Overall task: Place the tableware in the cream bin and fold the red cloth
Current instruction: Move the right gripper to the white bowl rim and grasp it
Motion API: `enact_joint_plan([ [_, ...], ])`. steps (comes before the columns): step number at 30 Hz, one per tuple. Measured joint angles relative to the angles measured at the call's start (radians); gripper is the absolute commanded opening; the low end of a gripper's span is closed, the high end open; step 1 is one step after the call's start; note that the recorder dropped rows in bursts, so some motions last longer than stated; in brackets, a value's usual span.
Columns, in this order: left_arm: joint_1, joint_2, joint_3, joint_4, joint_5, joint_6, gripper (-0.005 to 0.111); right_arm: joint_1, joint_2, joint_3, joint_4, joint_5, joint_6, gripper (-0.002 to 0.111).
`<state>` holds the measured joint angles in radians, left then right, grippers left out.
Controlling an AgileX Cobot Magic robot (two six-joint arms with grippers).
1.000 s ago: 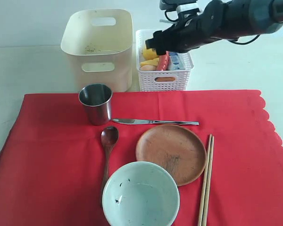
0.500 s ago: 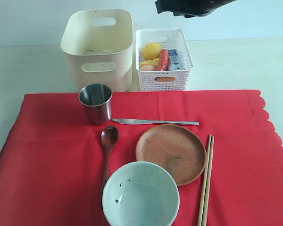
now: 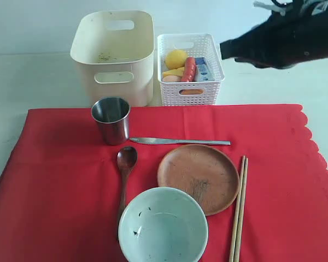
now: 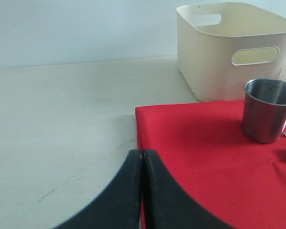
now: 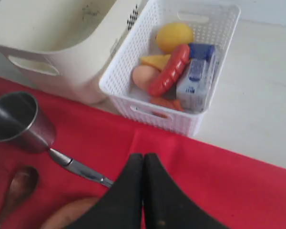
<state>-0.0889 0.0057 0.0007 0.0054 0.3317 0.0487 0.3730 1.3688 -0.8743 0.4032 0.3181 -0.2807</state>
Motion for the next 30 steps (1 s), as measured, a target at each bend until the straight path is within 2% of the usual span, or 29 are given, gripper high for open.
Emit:
enact_joint_plan([
  [7,0.0,0.0,0.0,0.0,0.0,0.0,0.003,0.003,-0.041,0.161,0.024,0.001,-0.052,0.0],
  [9,0.0,0.0,0.0,0.0,0.0,0.0,0.003,0.047,-0.041,0.187,0.053,0.009,-0.096,0.0],
  [12,0.0,0.0,0.0,0.0,0.0,0.0,0.003,0.153,-0.021,0.194,0.103,-0.015,-0.118,0.014],
  [14,0.0,0.0,0.0,0.0,0.0,0.0,0.003,0.204,-0.001,0.194,0.11,-0.053,-0.1,0.03],
  [15,0.0,0.0,0.0,0.0,0.0,0.0,0.003,0.229,0.014,0.194,0.111,-0.076,-0.089,0.044],
  [18,0.0,0.0,0.0,0.0,0.0,0.0,0.003,0.315,0.083,0.194,0.116,-0.133,-0.064,0.059],
  [20,0.0,0.0,0.0,0.0,0.0,0.0,0.003,0.346,0.117,0.194,0.116,-0.137,-0.064,0.063],
  [24,0.0,0.0,0.0,0.0,0.0,0.0,0.003,0.389,0.187,0.194,0.116,-0.139,-0.084,0.063],
  [30,0.0,0.0,0.0,0.0,0.0,0.0,0.003,0.397,0.267,0.194,0.116,-0.14,-0.103,0.061],
])
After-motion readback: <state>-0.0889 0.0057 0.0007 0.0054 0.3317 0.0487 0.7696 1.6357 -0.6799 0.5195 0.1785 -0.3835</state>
